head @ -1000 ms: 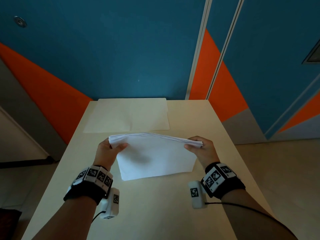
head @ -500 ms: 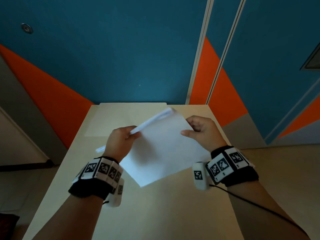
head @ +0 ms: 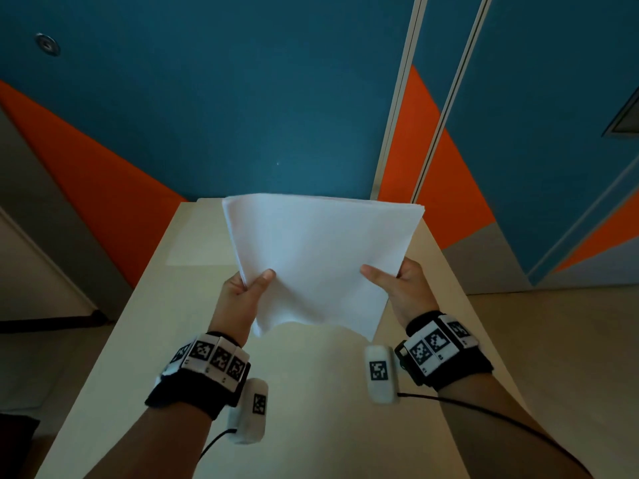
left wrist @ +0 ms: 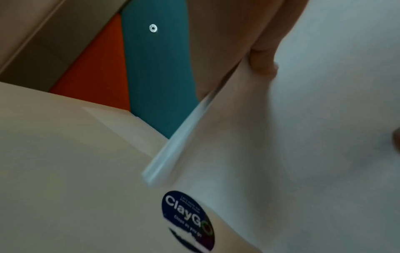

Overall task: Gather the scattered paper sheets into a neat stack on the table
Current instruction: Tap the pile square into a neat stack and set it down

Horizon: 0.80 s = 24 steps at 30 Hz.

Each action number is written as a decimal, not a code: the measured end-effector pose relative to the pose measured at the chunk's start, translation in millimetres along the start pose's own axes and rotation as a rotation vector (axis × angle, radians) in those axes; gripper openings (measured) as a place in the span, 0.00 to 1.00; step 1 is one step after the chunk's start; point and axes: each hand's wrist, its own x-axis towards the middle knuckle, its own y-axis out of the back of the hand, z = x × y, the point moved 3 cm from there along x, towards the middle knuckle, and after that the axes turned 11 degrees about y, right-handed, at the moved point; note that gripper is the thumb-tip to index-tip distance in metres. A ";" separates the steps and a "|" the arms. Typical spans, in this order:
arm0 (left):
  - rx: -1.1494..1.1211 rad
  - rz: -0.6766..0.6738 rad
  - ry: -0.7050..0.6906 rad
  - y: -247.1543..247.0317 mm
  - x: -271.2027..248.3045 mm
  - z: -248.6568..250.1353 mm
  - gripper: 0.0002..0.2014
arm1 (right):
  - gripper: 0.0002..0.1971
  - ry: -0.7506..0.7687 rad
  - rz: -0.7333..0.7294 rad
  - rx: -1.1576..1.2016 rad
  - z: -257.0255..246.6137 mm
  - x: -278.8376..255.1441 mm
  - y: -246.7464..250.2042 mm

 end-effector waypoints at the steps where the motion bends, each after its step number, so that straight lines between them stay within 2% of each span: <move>1: 0.016 -0.010 0.021 -0.2 0.5 -5.6 0.09 | 0.12 -0.010 0.003 0.003 3.1 -1.0 1.7; 5: 0.116 -0.058 0.140 -4.5 -0.1 -31.3 0.08 | 0.14 -0.141 0.032 -0.086 31.3 -11.5 7.4; 8: 0.050 -0.069 0.131 -9.5 -3.0 -26.9 0.21 | 0.15 -0.191 0.089 -0.111 38.6 -15.2 12.0; 10: -0.010 -0.051 0.056 -12.7 -3.9 -15.0 0.24 | 0.16 -0.169 0.096 -0.118 34.2 -13.9 13.0; 12: -0.062 -0.033 -0.013 -16.0 -7.4 -0.8 0.22 | 0.17 -0.104 0.112 -0.067 24.0 -12.2 10.9; 14: -0.112 -0.025 -0.063 -21.2 -14.2 13.9 0.16 | 0.15 -0.003 0.132 0.031 12.2 -10.6 7.0; 17: -0.214 0.031 -0.044 -29.2 -19.1 26.9 0.05 | 0.03 0.126 0.237 0.041 -1.9 -7.6 2.6; 18: -0.226 0.058 -0.029 -30.8 -17.1 27.8 0.07 | 0.02 0.150 0.274 0.033 -4.0 -5.7 1.2; 22: -0.210 0.180 -0.030 -29.8 -3.2 25.7 0.13 | 0.08 0.157 0.355 -0.015 -4.6 -1.8 -0.8; 24: -0.194 0.204 -0.013 -27.8 0.8 23.5 0.21 | 0.08 0.160 0.356 -0.029 -2.8 -0.6 0.4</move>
